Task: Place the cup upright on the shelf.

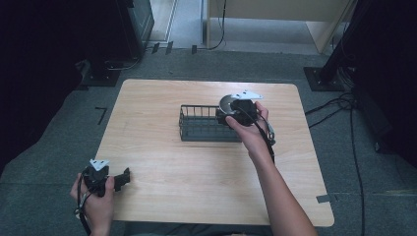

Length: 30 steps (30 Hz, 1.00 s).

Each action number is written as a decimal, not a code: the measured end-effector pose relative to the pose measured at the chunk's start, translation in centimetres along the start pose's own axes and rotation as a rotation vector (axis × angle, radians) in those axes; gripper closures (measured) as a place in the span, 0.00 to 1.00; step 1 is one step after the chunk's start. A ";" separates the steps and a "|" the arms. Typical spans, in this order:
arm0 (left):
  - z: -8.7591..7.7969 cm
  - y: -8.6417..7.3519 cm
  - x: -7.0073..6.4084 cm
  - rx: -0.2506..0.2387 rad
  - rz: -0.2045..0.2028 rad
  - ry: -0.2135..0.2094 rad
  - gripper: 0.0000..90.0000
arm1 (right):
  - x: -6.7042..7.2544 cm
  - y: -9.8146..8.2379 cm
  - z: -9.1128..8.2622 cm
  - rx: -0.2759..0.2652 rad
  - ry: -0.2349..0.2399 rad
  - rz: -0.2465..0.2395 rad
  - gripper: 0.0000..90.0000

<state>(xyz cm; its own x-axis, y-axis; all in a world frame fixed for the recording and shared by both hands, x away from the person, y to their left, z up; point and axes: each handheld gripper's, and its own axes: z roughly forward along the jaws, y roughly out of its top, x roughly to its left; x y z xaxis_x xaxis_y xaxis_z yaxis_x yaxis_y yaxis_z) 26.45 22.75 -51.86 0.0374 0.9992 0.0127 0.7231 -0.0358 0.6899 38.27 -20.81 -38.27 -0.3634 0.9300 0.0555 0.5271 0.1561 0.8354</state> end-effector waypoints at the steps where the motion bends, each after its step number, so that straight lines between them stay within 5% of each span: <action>1: 0.0 0.0 0.0 0.000 0.000 0.000 0.00 | 0.0 0.0 0.0 0.000 0.000 0.000 0.19; 12: 0.0 0.0 0.0 0.000 0.000 0.000 0.00 | 0.0 -0.7 3.6 0.024 -0.017 0.015 0.19; 30: 0.0 0.0 0.0 0.000 0.001 0.000 0.00 | -0.1 -2.7 5.9 0.119 -0.006 0.037 0.19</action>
<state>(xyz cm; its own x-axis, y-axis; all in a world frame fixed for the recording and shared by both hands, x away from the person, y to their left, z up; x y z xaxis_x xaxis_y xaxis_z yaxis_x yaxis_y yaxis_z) 26.45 22.76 -51.86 0.0380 0.9992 0.0130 0.7231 -0.0364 0.6898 41.44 -19.34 -43.74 -0.3374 0.9378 0.0812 0.6274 0.1598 0.7621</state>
